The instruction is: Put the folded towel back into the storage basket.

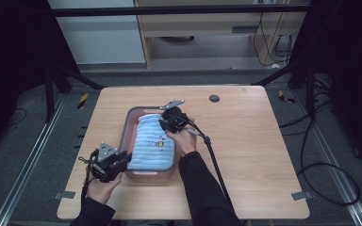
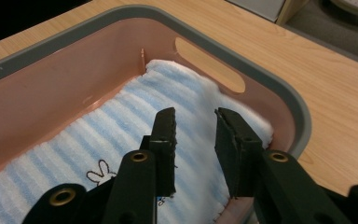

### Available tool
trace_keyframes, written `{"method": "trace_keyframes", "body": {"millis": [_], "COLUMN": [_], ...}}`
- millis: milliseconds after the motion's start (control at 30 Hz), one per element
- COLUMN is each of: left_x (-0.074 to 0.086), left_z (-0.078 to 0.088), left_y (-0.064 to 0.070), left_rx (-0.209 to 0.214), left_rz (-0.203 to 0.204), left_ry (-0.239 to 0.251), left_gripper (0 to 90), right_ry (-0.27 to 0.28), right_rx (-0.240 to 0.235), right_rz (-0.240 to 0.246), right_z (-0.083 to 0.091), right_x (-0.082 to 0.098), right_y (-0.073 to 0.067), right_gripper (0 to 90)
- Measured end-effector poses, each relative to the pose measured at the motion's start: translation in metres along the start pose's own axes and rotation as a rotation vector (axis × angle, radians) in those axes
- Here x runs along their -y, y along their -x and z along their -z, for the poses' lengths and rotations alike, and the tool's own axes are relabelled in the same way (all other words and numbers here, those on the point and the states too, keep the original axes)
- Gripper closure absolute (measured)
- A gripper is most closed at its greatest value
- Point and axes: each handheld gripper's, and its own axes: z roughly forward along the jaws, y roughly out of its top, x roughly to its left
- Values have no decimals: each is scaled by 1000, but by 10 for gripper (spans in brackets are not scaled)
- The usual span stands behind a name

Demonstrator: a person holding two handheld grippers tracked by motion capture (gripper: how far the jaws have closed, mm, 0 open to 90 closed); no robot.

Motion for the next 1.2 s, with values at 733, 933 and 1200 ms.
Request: {"method": "trace_keyframes", "body": {"millis": [733, 933, 1200], "left_x": [-8, -8, -6], "left_z": [12, 12, 13], "left_y": [-16, -21, -29], "left_rx": [14, 12, 7], "left_rz": [33, 34, 24], "left_ry": [92, 102, 116], "left_gripper": [447, 411, 362], "right_ry": [196, 219, 224], "right_rx": [93, 114, 145], "right_rz": [-83, -113, -167], "right_z": [91, 119, 146], "right_x": [17, 36, 69], "right_y": [44, 60, 83], "right_gripper": [362, 295, 204]}}
